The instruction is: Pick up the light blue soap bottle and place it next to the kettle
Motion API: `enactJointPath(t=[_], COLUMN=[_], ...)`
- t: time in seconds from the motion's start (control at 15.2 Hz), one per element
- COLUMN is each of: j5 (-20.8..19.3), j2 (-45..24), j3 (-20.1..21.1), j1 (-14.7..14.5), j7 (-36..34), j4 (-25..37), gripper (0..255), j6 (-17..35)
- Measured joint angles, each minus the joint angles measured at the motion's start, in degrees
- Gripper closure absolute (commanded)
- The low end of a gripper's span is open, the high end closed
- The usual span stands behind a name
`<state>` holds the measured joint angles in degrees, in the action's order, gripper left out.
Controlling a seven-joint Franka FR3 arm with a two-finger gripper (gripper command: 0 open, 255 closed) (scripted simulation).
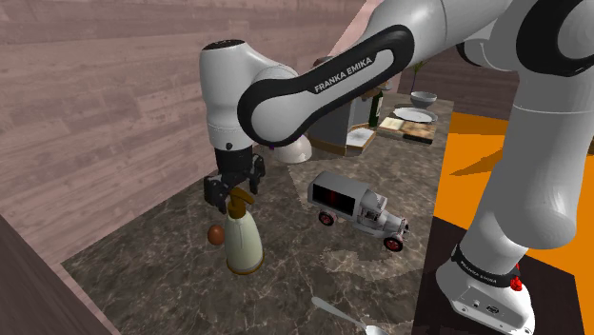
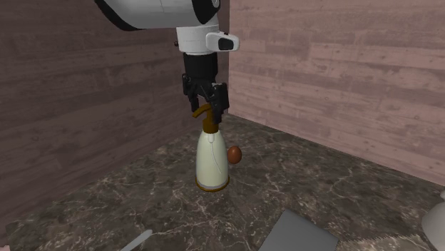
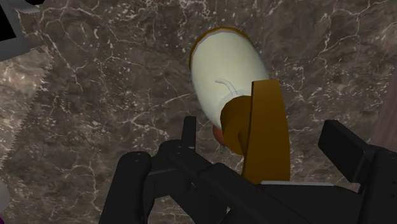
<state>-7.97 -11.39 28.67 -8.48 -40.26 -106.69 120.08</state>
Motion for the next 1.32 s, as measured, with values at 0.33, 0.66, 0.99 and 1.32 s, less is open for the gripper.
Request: enactJointPath(t=[0.33, 0.66, 0.99, 1.32], j5=[-0.04, -0.05, -0.05, 0.4], j2=[-0.03, 0.0, -0.01, 0.54], j3=[0.0, 0.0, 0.01, 0.11], j1=[-0.01, -0.01, -0.02, 0.04], j7=[-0.06, -0.06, -0.05, 0.29], j4=[-0.21, -0.18, -0.17, 1.45], gripper=[0, 255, 255, 255], j6=[0.26, 0.26, 0.26, -1.9])
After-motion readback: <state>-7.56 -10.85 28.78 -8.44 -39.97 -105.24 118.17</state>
